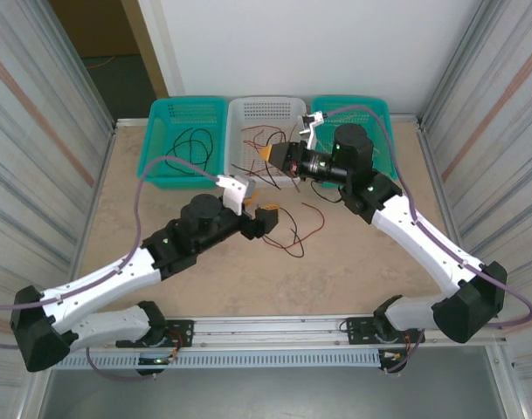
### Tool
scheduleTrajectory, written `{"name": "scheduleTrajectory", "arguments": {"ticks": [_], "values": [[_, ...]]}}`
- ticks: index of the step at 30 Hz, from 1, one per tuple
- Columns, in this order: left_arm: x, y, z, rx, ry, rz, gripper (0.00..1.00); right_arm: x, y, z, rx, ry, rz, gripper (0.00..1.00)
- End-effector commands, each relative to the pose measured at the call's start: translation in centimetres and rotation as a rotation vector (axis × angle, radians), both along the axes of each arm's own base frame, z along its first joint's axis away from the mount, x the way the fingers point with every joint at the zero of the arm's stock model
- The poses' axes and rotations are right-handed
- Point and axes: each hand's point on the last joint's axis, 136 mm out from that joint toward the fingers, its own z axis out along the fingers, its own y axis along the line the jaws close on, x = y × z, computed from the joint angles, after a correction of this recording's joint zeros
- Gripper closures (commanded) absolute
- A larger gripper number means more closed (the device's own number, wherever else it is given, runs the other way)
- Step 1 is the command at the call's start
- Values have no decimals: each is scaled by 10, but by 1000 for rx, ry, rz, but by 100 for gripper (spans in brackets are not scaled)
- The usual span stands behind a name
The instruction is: Untangle the cables
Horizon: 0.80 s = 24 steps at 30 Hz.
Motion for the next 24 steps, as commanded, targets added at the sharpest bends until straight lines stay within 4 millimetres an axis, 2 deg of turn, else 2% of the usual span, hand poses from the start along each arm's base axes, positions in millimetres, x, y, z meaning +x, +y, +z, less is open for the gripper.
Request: {"name": "scheduleTrajectory", "arguments": {"ticks": [1, 7, 11, 15, 18, 23, 24], "values": [[21, 9, 24, 74, -176, 112, 24, -5, 2, 27, 103, -15, 31, 100], [32, 7, 35, 44, -262, 168, 26, -14, 3, 42, 142, -29, 48, 100], [31, -3, 44, 28, -289, 133, 27, -18, 7, 43, 148, -37, 62, 100], [31, -7, 46, 24, -282, 121, 34, -17, 9, 44, 173, -6, 72, 100], [32, -3, 49, 13, -283, 140, 47, -16, 10, 43, 175, -9, 73, 100], [29, 2, 58, -5, -282, 144, 86, -15, 9, 37, 157, -3, 66, 100], [28, 1, 57, -5, -275, 137, 91, -13, 8, 35, 150, -3, 57, 100]]}}
